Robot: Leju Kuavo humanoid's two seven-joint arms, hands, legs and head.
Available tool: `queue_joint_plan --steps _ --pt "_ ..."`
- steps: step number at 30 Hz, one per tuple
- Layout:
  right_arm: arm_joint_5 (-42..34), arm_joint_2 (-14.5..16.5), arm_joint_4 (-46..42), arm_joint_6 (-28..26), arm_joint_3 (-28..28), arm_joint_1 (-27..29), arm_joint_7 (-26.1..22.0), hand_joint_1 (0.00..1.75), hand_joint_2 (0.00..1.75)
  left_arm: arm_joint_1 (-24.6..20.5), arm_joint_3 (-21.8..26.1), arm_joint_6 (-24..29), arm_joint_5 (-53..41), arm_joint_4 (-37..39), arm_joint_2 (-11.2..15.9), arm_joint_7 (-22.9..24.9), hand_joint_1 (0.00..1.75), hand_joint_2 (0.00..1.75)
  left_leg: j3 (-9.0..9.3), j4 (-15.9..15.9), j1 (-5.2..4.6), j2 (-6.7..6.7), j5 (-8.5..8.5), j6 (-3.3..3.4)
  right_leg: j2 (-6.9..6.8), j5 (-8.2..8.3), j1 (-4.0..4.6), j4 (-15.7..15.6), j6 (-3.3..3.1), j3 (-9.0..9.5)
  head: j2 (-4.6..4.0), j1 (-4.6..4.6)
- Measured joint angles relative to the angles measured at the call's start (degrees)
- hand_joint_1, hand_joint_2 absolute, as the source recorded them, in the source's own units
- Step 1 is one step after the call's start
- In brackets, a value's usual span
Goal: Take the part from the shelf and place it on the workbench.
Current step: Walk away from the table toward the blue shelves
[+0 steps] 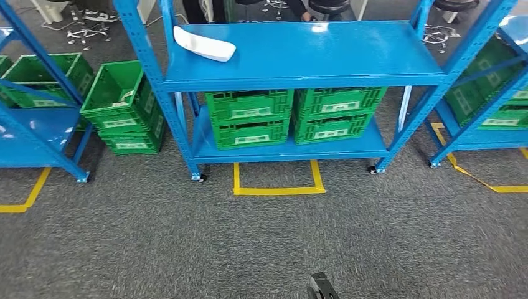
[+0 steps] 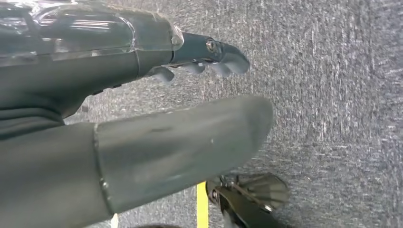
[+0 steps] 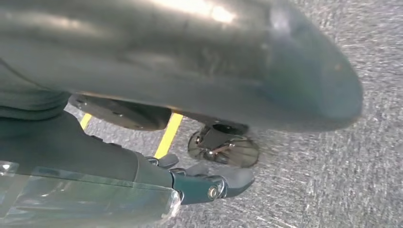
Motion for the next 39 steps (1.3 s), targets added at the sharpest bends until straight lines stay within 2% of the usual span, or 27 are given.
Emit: queue_joint_plan --steps 1,2,4,5,6,8,11,17,21,23,39 --pt "0.0 0.1 0.0 0.0 0.0 0.0 0.0 0.00 0.00 0.1 0.0 0.0 0.0 0.0 0.0 0.0 0.00 0.00 -1.56 1.9 -0.01 0.24 0.20 -0.02 0.41 -0.19 0.09 0.0 -0.07 0.23 -0.01 -0.28" --pt "0.1 0.1 0.0 0.0 0.0 0.0 0.0 0.00 0.00 0.2 0.0 0.0 0.0 0.0 0.1 0.0 0.00 0.00 -2.14 1.7 -0.02 0.46 1.60 0.02 0.79 -0.43 0.15 0.1 -0.04 0.54 -0.01 -0.49" --pt "0.1 0.2 0.0 0.0 0.1 0.1 0.0 0.00 0.00 0.2 0.0 0.0 0.0 0.0 0.1 0.1 0.00 0.00 -0.54 -4.2 -0.02 0.64 6.66 0.30 1.32 -1.14 0.15 0.3 0.27 1.31 -0.01 -0.86" --pt "0.1 0.2 0.0 0.0 0.1 0.1 0.0 0.00 0.00 0.2 0.0 0.0 0.0 0.0 0.1 0.1 0.00 0.00 0.66 -7.4 -0.09 0.56 8.52 0.51 1.50 -1.57 0.24 0.5 0.55 1.56 -0.01 -1.06" --pt "0.1 0.2 0.0 0.0 0.1 0.0 0.0 0.00 0.00 0.2 0.0 -0.1 0.0 0.0 0.1 0.0 0.00 0.00 1.71 -9.9 -0.16 0.51 9.47 0.79 1.66 -1.93 0.28 0.8 0.85 1.66 -0.01 -1.23" --pt "0.0 0.1 0.0 -0.1 0.1 -0.1 0.0 0.00 0.00 0.2 0.0 -0.1 0.0 0.0 0.1 0.0 0.00 0.00 2.47 -11.5 -0.32 0.42 9.25 1.19 1.86 -2.32 0.35 1.1 1.20 1.63 -0.02 -1.23" --pt "0.0 0.1 0.0 -0.1 0.1 -0.1 0.0 0.00 0.00 0.2 0.0 -0.1 0.0 0.0 0.0 0.0 0.00 0.00 2.62 -11.9 -0.46 0.40 9.08 1.41 1.90 -2.42 0.21 0.9 0.89 1.78 -0.02 -0.88" --pt "-0.3 0.1 0.0 -0.1 0.2 -0.1 0.0 0.00 0.00 0.2 0.0 -0.1 0.0 0.0 -0.1 0.1 0.00 0.00 2.67 -11.9 -0.70 0.45 8.77 1.89 1.90 -2.41 0.01 0.4 1.03 2.01 -0.01 -0.55" --pt "-0.3 0.1 0.0 -0.1 0.2 0.0 0.0 0.00 0.00 0.2 0.0 0.0 0.0 0.0 -0.1 0.3 0.00 0.00 2.69 -11.9 -0.91 0.46 8.68 2.08 1.89 -2.44 -0.19 0.4 1.69 2.02 -0.01 -0.44" --pt "-0.3 0.1 0.0 -0.1 0.3 0.0 0.0 0.00 0.00 0.2 0.0 0.1 0.0 0.0 -0.1 0.5 0.00 0.00 2.71 -11.8 -0.93 0.46 8.66 2.13 1.89 -2.44 -0.22 0.3 1.89 2.02 -0.01 -0.43" --pt "-0.3 0.1 0.0 -0.2 0.4 0.0 0.1 0.00 0.00 0.2 0.0 0.3 0.0 0.0 -0.1 0.9 0.00 0.00 2.86 -12.0 -0.88 0.47 8.68 2.13 1.89 -2.44 -0.17 0.4 1.93 2.04 -0.02 -0.45"
